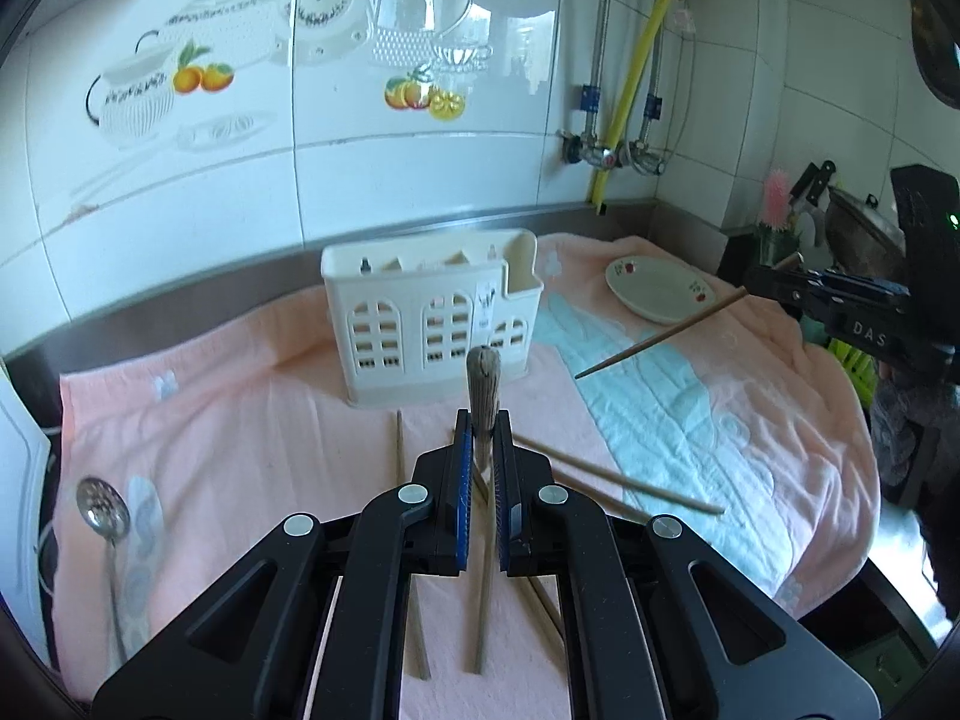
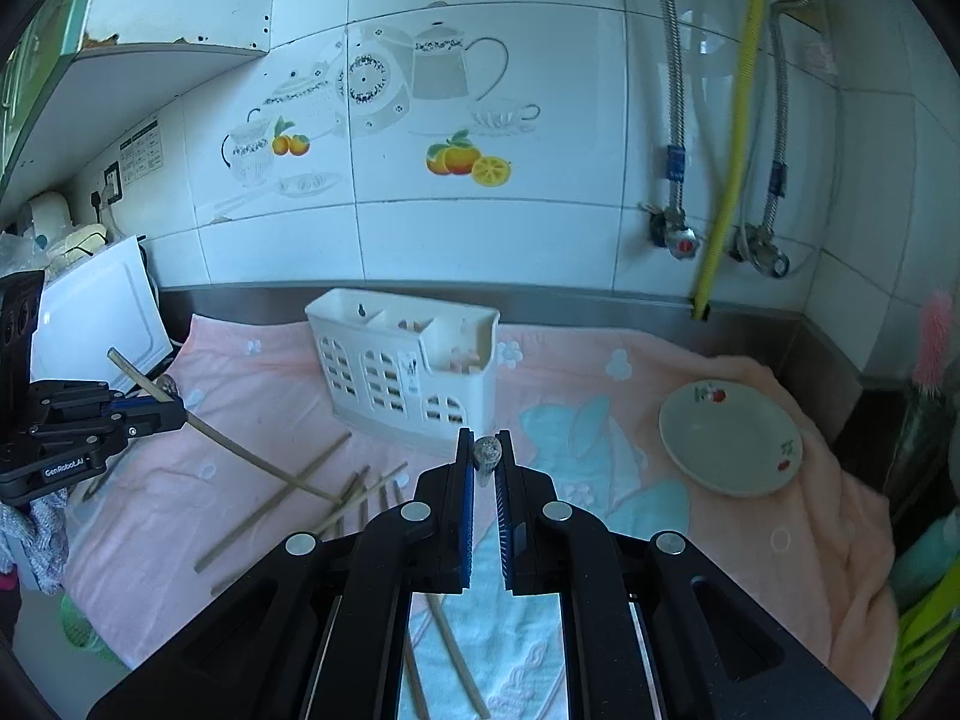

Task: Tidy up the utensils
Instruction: 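Lift the chopstick upright with the left tool while the right tool grasps another, then carry the chopsticks to the white holder and drop them in with both tools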

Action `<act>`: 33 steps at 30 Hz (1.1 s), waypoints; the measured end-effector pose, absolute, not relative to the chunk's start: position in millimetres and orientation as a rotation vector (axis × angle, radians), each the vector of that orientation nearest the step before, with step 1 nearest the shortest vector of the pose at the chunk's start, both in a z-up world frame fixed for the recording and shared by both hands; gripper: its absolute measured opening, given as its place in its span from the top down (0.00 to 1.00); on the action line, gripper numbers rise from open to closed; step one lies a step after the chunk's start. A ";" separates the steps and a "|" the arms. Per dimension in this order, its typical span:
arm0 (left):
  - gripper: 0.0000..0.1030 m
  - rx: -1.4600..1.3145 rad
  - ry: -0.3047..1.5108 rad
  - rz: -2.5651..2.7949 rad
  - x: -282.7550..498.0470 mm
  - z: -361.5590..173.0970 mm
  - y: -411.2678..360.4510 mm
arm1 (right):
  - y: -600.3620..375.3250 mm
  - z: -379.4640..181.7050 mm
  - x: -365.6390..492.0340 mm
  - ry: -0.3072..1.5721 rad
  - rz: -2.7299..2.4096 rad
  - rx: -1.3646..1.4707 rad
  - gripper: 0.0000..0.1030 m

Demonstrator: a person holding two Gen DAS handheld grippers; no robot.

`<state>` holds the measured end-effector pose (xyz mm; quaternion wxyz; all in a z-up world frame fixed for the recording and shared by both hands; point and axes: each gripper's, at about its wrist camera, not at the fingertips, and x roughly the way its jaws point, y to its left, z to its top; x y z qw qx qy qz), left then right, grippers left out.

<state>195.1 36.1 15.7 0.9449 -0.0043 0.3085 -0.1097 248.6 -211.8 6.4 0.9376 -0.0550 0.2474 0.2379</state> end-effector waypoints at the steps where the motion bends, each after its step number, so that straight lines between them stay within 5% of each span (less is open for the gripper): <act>1: 0.95 -0.006 0.627 -0.223 196.9 20.5 36.3 | -210.7 13.5 252.7 0.509 0.491 -0.116 0.94; 18: 0.95 0.017 0.509 -0.160 237.3 123.8 51.4 | -177.7 100.2 288.2 0.482 0.565 -0.169 0.94; 33: 0.95 -0.040 0.546 -0.089 315.3 131.4 71.3 | -159.4 92.4 330.2 0.553 0.575 -0.193 0.94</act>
